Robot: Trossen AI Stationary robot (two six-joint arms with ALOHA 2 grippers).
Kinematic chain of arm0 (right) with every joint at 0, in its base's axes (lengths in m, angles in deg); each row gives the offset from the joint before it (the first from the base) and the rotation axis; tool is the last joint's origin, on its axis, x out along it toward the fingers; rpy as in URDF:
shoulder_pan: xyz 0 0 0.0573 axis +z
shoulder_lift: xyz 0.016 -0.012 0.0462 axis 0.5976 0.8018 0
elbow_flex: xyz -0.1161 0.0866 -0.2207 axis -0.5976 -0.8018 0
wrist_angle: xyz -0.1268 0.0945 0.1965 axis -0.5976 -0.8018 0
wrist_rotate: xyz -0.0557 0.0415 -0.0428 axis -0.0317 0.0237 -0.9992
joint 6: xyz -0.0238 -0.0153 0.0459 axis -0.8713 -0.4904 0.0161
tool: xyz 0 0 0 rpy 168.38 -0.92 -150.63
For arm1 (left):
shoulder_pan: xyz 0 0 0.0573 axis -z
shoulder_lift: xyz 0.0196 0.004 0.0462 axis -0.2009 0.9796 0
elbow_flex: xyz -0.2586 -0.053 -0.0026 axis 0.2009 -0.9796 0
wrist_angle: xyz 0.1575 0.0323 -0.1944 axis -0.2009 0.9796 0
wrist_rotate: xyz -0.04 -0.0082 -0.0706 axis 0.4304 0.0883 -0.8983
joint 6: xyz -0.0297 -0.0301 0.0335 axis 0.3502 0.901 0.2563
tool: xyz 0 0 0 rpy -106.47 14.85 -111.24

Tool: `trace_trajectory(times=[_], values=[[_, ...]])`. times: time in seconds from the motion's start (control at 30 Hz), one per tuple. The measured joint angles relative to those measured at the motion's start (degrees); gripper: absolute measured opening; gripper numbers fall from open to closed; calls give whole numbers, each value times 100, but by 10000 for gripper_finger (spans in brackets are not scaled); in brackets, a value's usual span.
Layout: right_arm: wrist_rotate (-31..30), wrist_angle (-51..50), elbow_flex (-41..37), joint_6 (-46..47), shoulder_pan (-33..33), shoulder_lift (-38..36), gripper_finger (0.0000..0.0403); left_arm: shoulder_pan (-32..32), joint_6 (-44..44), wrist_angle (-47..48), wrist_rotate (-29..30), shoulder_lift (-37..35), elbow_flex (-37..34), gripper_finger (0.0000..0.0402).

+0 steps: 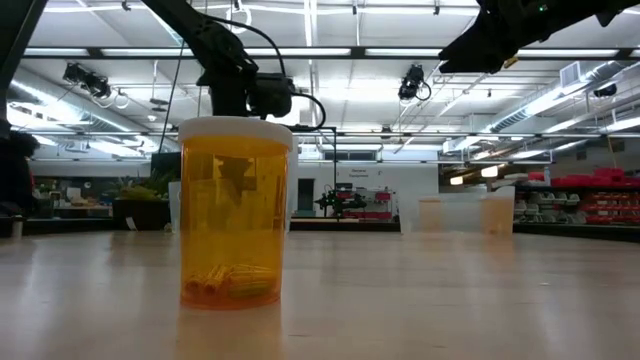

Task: Pick and place medicine bottles into bin by pill shape (circle, oval)
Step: Put the small orange tablet bottle into the left transparent bin, then put the large orange capsule bottle into the right transparent bin

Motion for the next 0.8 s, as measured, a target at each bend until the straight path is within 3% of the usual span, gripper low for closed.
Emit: trace_trajectory(times=[0.47,0.63,0.8], values=[[0,-28,-1,4,0,1,287,0,70,-125,66,-327,0,220],[0,-45,-2,4,0,-1,287,11,137,-204,39,-804,0,226],[42,-29,-4,4,1,119,287,207,254,-425,-516,-1308,4,215]])
